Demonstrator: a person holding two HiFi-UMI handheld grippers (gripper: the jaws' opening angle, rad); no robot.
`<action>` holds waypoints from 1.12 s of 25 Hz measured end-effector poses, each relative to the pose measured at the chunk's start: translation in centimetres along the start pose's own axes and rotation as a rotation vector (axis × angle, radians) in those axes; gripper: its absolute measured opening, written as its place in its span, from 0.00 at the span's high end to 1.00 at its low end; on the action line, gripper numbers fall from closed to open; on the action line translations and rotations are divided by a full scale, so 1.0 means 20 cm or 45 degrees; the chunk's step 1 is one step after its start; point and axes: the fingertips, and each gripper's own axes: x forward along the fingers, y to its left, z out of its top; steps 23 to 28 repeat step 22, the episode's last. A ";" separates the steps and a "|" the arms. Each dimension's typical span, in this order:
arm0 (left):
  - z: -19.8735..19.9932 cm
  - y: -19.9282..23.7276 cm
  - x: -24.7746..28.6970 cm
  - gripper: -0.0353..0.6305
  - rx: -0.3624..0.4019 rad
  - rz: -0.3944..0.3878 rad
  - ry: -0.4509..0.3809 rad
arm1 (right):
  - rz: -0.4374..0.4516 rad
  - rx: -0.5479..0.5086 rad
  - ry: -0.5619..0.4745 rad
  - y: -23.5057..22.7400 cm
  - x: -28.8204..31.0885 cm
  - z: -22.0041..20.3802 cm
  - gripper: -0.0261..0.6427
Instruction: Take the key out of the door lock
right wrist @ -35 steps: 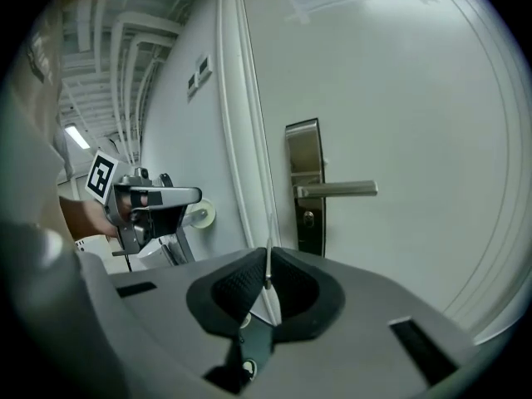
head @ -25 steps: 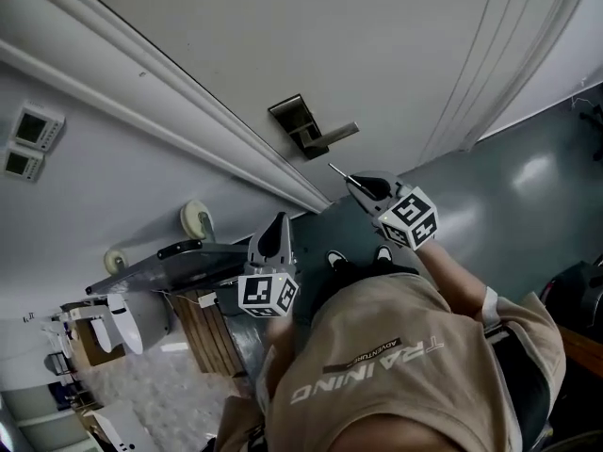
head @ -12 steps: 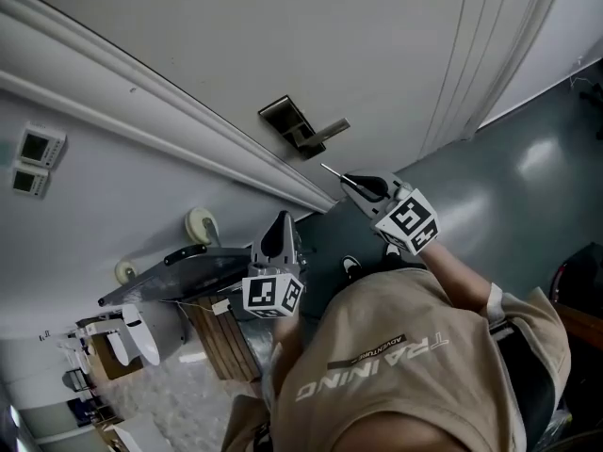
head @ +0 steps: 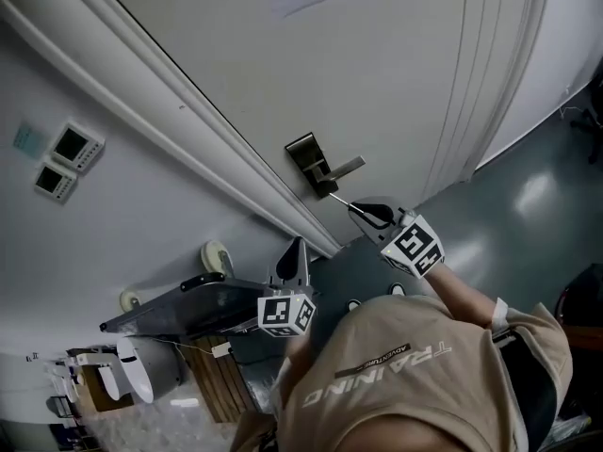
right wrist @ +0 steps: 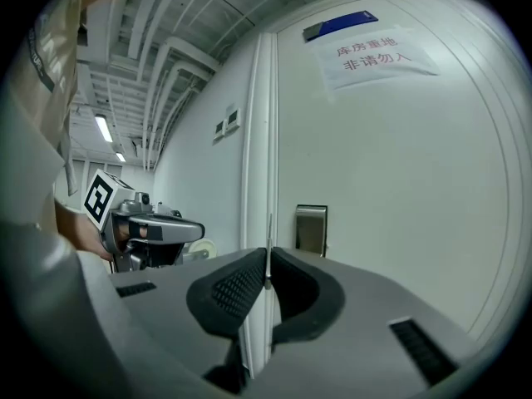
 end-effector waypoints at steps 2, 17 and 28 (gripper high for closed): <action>0.01 0.02 0.00 0.93 0.002 -0.002 -0.008 | 0.000 -0.017 0.004 0.02 0.02 0.00 0.92; -0.02 0.09 -0.09 0.93 -0.022 -0.008 -0.005 | -0.045 0.009 0.018 0.08 0.05 -0.01 0.92; -0.05 0.09 -0.11 0.93 0.075 -0.022 0.050 | -0.061 0.007 0.025 0.13 0.05 -0.03 0.92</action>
